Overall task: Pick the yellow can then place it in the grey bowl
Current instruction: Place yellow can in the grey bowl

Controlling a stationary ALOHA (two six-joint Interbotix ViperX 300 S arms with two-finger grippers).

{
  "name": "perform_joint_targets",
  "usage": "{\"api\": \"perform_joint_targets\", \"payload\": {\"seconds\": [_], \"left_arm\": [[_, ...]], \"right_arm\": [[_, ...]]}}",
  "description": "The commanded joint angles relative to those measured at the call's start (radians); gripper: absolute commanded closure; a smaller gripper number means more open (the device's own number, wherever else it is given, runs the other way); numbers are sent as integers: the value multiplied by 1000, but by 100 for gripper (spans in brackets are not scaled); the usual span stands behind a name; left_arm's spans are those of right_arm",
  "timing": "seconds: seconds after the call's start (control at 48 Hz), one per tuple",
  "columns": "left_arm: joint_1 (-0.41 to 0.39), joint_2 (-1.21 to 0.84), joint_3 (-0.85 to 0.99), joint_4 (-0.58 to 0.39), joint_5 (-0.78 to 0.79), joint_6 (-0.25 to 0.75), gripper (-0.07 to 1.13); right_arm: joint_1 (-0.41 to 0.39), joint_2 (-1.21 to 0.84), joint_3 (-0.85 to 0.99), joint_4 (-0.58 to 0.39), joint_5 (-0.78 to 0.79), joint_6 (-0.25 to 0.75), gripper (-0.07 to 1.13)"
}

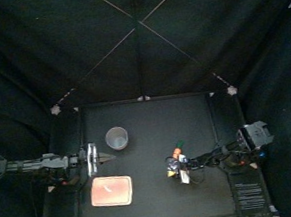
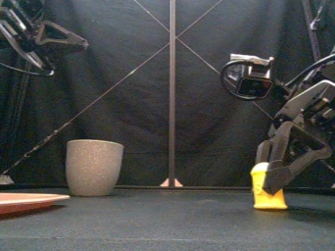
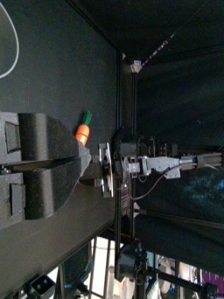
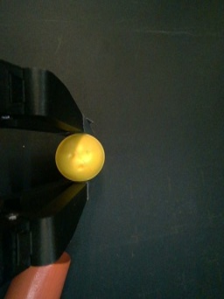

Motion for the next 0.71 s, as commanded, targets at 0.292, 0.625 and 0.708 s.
{"api": "perform_joint_targets", "payload": {"seconds": [0.292, 0.625, 0.708], "left_arm": [[2, 5, -12, 0, -8, 2, 107], [9, 9, 2, -2, -9, 0, 107], [14, 9, 3, -2, -8, 2, 107]], "right_arm": [[-72, -32, -176, -78, -3, -15, 46], [-351, 109, -565, -394, -18, -2, 46], [-388, 189, -663, -400, -18, -2, 46]]}}
